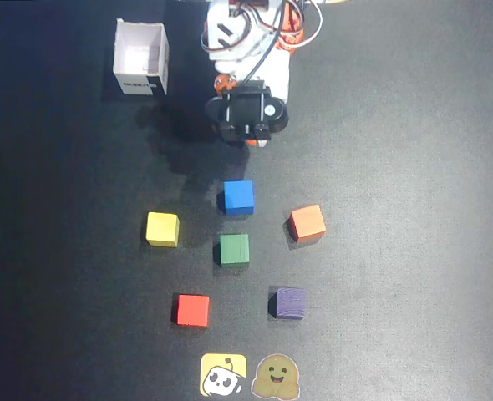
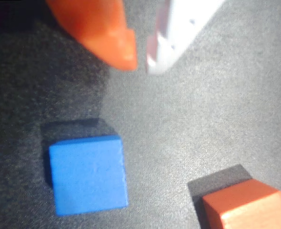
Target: Put the green cube on top of the purple cube.
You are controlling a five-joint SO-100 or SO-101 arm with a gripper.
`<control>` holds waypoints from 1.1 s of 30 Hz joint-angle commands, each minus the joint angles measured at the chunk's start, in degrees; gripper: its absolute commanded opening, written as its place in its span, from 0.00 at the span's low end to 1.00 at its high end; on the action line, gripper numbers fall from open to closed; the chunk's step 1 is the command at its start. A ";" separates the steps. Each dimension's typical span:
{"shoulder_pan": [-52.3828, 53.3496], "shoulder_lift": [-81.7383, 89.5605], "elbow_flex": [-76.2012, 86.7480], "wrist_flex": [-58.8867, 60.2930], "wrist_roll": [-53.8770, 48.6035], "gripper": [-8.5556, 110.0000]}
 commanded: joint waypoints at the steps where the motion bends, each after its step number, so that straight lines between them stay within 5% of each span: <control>1: 0.26 -0.18 -3.87 -0.79 -0.79 0.09; 20: 3.16 -61.79 -54.76 0.09 -3.08 0.19; 33: 2.55 -73.74 -58.54 -7.91 -1.23 0.22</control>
